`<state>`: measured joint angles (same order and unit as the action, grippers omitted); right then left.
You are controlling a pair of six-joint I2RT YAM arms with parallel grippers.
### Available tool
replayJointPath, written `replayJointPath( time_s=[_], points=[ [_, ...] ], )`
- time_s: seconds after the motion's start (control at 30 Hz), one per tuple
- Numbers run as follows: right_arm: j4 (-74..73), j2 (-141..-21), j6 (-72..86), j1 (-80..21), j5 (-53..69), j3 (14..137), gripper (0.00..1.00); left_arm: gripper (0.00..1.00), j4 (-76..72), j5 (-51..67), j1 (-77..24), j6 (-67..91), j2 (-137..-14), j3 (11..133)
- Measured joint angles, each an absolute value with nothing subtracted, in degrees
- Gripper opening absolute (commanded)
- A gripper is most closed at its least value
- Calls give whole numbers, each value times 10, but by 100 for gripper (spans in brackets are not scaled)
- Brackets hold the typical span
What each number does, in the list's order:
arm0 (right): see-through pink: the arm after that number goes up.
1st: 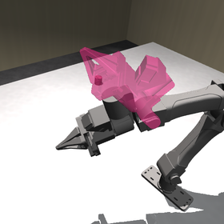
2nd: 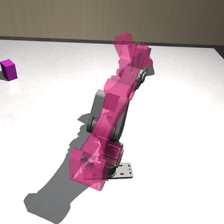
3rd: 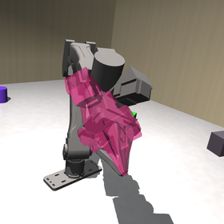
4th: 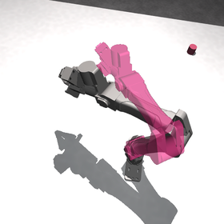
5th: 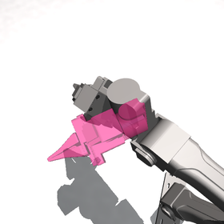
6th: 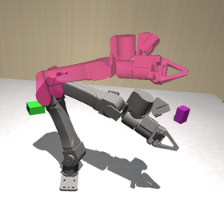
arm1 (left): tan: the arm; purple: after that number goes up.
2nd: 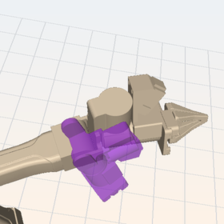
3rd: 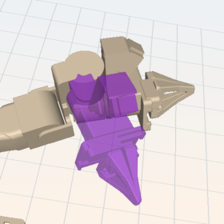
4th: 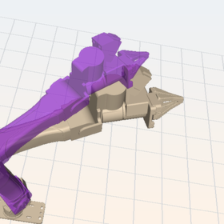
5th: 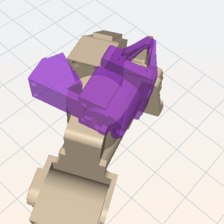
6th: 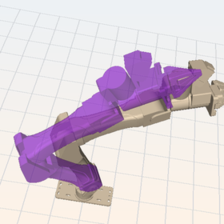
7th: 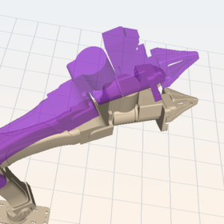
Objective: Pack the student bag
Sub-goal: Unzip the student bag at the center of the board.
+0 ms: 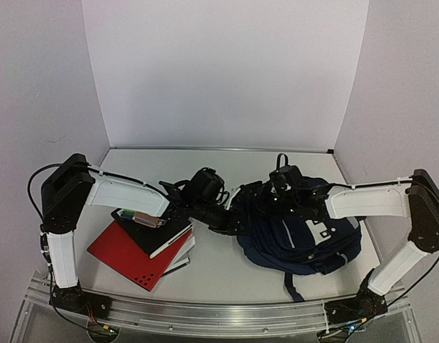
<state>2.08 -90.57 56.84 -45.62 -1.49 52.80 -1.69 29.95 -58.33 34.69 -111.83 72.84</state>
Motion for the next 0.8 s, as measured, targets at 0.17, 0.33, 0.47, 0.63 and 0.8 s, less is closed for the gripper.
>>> replayJointPath(
  time_s=[0.17, 0.33, 0.47, 0.63, 0.8],
  points=[
    [16, -920, 597, -449, -41, 549, 0, 0, -34, 297, -583, 351, -1118, 711],
    [15, -949, 632, -440, -54, 573, 0, 0, -40, 285, -583, 360, -1118, 707],
    [16, -967, 658, -434, -56, 585, 0, 0, -42, 272, -583, 363, -1118, 701],
    [17, -984, 656, -425, -60, 603, 13, 0, -41, 257, -583, 375, -1118, 696],
    [38, -987, 582, -405, -48, 645, 51, 0, -29, 272, -571, 398, -1117, 696]
  ],
)
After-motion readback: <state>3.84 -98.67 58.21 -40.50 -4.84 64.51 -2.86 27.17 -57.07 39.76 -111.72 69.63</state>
